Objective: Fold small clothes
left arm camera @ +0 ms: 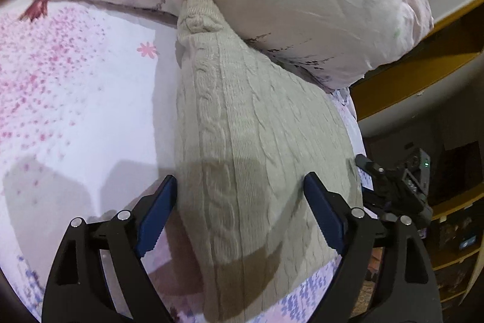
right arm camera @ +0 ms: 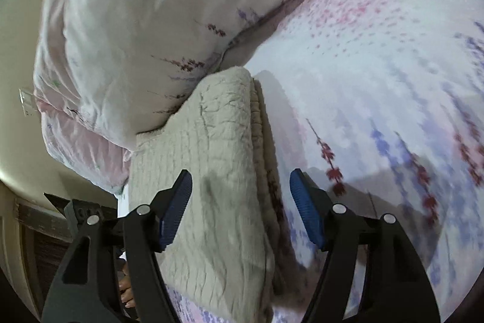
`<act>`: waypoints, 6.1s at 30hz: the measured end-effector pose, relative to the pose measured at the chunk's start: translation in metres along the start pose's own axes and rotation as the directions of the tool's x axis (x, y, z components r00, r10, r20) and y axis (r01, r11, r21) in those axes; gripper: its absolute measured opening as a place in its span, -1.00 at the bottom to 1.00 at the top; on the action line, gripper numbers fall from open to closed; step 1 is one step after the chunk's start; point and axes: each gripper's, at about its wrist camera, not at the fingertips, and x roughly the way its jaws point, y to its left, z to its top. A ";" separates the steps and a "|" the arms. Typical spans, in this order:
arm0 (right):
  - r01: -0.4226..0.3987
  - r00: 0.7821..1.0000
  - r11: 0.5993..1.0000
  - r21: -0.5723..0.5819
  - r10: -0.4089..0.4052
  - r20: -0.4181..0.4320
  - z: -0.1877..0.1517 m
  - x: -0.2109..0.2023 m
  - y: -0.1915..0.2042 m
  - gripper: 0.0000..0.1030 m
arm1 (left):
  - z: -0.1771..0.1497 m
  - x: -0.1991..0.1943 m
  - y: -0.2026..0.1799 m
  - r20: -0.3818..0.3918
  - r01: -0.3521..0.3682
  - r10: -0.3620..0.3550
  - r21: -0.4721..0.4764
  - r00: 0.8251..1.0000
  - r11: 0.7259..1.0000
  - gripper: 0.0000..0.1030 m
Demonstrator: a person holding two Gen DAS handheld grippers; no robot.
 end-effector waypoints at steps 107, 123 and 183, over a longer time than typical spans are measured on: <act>0.424 0.897 0.622 -0.659 -0.386 0.214 -0.271 0.024 0.155 0.96 | -0.183 -0.143 0.051 0.222 -0.584 0.542 0.243 0.811 0.775 0.97; 0.439 0.873 0.604 -0.666 -0.462 0.156 -0.265 0.034 0.142 0.96 | -0.177 -0.136 0.061 0.122 -0.566 0.553 0.239 0.824 0.789 0.97; 0.420 0.880 0.623 -0.660 -0.459 0.126 -0.263 0.035 0.138 0.97 | -0.178 -0.133 0.060 0.118 -0.577 0.567 0.241 0.815 0.780 0.97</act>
